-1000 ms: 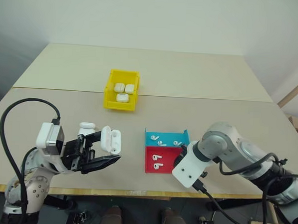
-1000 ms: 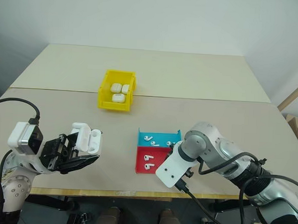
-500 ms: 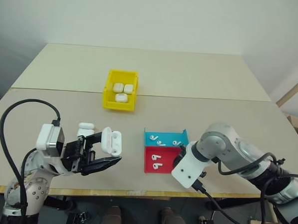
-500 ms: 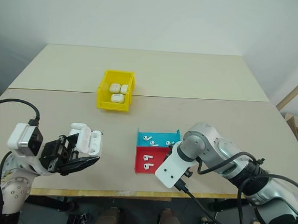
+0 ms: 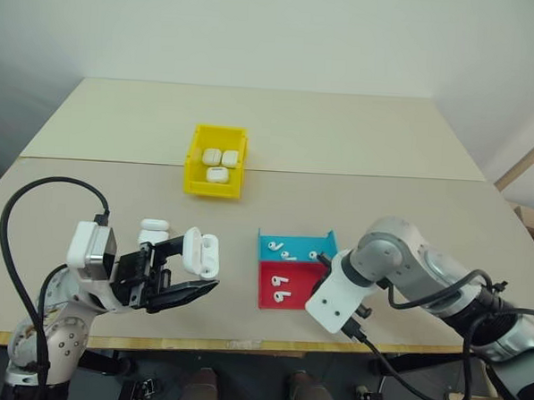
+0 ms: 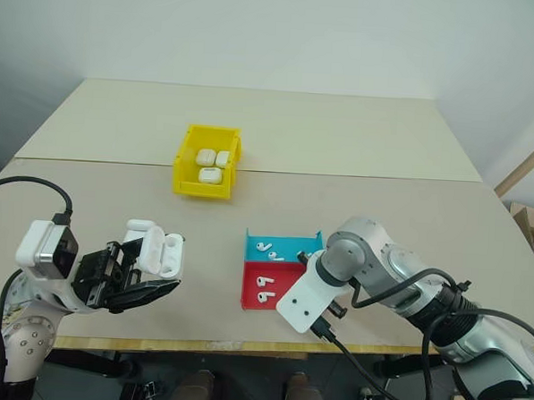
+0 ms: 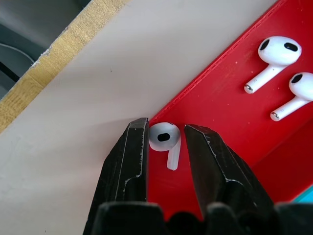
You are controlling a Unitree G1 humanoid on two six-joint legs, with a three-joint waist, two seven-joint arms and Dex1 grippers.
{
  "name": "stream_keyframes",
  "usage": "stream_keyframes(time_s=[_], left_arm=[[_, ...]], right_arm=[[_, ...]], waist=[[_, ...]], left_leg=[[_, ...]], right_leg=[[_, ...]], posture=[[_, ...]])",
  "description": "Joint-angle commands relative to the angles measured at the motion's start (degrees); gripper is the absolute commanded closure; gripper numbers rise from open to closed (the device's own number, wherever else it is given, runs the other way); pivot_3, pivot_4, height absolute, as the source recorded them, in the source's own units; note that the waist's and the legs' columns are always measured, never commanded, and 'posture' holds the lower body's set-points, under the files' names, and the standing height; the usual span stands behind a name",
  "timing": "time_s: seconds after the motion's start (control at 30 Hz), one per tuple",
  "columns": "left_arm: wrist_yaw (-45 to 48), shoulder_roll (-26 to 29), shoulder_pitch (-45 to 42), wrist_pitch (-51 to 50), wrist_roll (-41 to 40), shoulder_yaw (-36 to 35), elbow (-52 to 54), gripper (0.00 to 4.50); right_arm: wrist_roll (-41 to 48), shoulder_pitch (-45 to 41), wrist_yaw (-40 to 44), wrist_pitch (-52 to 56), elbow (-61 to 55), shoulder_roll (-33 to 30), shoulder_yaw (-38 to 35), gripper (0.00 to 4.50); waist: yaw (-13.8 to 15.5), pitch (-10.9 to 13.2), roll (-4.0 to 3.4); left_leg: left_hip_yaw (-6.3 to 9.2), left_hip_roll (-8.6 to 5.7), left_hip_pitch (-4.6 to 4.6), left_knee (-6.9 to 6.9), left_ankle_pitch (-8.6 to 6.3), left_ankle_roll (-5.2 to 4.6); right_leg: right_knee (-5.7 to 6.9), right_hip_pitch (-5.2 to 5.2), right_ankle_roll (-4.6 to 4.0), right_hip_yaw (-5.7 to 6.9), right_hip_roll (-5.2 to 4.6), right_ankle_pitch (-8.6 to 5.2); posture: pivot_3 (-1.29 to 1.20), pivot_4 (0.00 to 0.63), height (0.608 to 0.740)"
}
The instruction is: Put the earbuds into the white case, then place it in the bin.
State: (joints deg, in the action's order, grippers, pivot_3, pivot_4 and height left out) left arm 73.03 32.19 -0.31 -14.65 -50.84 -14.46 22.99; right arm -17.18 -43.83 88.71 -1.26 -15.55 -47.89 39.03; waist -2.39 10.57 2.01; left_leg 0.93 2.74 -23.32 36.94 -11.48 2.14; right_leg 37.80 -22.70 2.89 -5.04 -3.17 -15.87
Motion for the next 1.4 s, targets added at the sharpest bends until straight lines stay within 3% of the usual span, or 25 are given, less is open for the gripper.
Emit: stream_keyframes(time_s=[0.03,0.67,1.4], left_arm=[[0.09,0.11,-0.67,0.98,-0.51,-0.12,1.35,1.7],[-0.25,-0.14,0.02,1.6,0.12,0.07,1.89,1.7],[-0.28,0.01,0.05,2.22,0.35,0.5,1.66,1.7]], right_arm=[[0.47,-1.35,2.39,-1.61,-0.44,-0.28,-1.52,3.0],[1.12,-3.62,3.75,-12.32,4.64,-0.56,-0.35,3.0],[1.36,-3.37,3.79,-12.29,4.13,-0.14,0.38,3.0]], waist=[[0.0,0.0,0.0],[-0.02,0.0,0.0],[-0.03,0.0,0.0]], left_leg=[[0.0,0.0,0.0,0.0,0.0,0.0],[0.0,0.0,0.01,0.0,0.0,0.0],[0.01,0.0,0.01,0.0,0.0,0.0]], right_leg=[[0.0,0.0,0.0,0.0,0.0,0.0],[0.0,0.0,0.0,0.0,0.0,0.0],[0.01,0.0,-0.01,0.0,0.0,0.0]], posture=[[0.0,0.15,0.74],[0.0,0.15,0.74],[0.0,0.15,0.74]])
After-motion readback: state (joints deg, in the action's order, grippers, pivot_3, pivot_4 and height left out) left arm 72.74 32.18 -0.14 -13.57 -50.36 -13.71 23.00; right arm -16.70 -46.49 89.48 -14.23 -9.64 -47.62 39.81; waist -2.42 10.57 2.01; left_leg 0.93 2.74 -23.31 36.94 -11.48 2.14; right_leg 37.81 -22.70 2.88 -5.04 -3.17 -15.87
